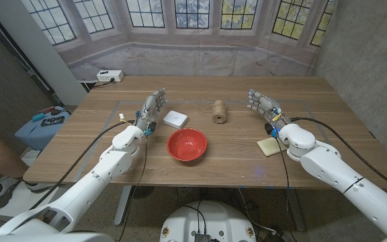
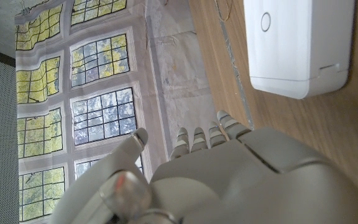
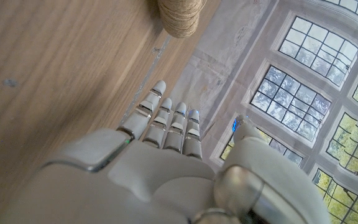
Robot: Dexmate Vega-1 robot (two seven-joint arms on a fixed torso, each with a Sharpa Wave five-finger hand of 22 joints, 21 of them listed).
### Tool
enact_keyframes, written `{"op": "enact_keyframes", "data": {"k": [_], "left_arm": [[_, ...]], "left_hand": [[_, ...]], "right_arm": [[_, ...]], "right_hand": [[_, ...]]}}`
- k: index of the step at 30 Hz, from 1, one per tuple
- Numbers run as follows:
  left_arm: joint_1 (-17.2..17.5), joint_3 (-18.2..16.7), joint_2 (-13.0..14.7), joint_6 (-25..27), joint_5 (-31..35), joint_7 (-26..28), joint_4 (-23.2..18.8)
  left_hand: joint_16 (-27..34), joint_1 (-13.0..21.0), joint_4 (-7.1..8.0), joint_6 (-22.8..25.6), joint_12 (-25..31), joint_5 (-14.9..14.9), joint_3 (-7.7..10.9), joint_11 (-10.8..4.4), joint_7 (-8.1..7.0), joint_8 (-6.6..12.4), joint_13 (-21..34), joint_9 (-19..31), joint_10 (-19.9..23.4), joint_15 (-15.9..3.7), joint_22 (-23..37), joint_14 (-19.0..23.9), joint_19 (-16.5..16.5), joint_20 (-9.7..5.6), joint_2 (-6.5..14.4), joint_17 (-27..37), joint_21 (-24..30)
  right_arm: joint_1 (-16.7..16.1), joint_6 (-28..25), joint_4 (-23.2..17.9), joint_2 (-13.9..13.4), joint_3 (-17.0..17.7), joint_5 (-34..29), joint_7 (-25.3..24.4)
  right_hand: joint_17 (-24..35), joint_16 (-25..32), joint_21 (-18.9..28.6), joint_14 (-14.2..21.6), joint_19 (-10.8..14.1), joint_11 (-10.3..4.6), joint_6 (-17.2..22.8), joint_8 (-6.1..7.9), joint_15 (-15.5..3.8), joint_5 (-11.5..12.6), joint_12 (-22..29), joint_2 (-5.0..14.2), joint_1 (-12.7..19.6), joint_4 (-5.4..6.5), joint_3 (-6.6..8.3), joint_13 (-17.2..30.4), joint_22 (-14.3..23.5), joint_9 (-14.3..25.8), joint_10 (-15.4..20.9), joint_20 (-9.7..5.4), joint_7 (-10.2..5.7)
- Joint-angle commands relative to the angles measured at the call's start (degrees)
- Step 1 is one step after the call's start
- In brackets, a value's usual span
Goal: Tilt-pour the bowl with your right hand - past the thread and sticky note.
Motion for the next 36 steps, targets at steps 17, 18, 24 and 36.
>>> {"op": "enact_keyframes", "data": {"k": [17,18,24,36], "left_arm": [[1.86,-0.53,1.49,-1.03,-0.61,-1.39,-1.64],[1.95,-0.55,1.54,-1.06,-0.64,-1.44,-1.72],[2.39,-0.84,1.8,-1.41,-0.76,-1.48,-1.91],[1.75,-0.85,2.02,-1.29,-1.11,-2.7,-0.89]], "left_hand": [[-0.08,0.97,-0.87,0.57,-0.3,-0.05,0.24,0.17,0.13,-0.04,0.3,0.32,0.5,0.43,0.27,0.04,0.37,-0.04,-0.03,0.13,-0.1],[-0.08,0.98,-0.88,0.58,-0.3,-0.05,0.24,0.19,0.11,-0.04,0.3,0.32,0.5,0.45,0.27,0.04,0.38,-0.05,-0.03,0.13,-0.1],[-0.12,1.09,-1.07,0.62,-0.31,-0.08,0.27,0.16,0.12,-0.05,0.31,0.32,0.57,0.46,0.27,-0.03,0.39,-0.01,0.02,0.11,-0.11],[-0.07,1.25,-1.39,0.79,-0.34,-0.16,0.22,0.13,0.04,-0.04,0.32,0.32,0.73,0.49,0.28,0.02,0.4,0.02,0.15,0.15,-0.13]], "right_arm": [[-2.69,-20.84,-17.56,-6.64,2.47,3.64,-6.94],[-2.59,-21.52,-17.92,-6.89,2.51,3.88,-6.97],[-1.83,-24.14,-19.02,-7.38,2.16,4.89,-7.27],[1.54,-32.62,-21.95,-7.58,1.16,8.9,-8.53]], "right_hand": [[0.18,1.6,0.89,5.9,5.59,4.08,5.15,0.93,1.63,-0.12,1.44,-0.15,4.4,-3.54,0.7,0.58,0.2,0.37,5.39,2.16,3.5],[0.2,1.64,0.96,6.06,5.91,4.23,5.29,0.94,1.6,-0.12,1.55,-0.16,4.54,-3.59,0.7,0.61,0.21,0.38,5.75,2.23,3.58],[0.38,2.19,1.18,7.57,7.19,4.68,6.21,1.04,1.91,-0.14,1.99,-0.09,5.03,-3.66,0.66,0.95,0.25,0.43,7.06,2.63,3.8],[0.53,2.83,1.3,9.48,8.59,4.79,7.54,1.14,2.23,0.05,2.49,0.12,6.88,-4.27,1.11,1.55,0.3,0.5,8.37,3.43,4.68]]}}
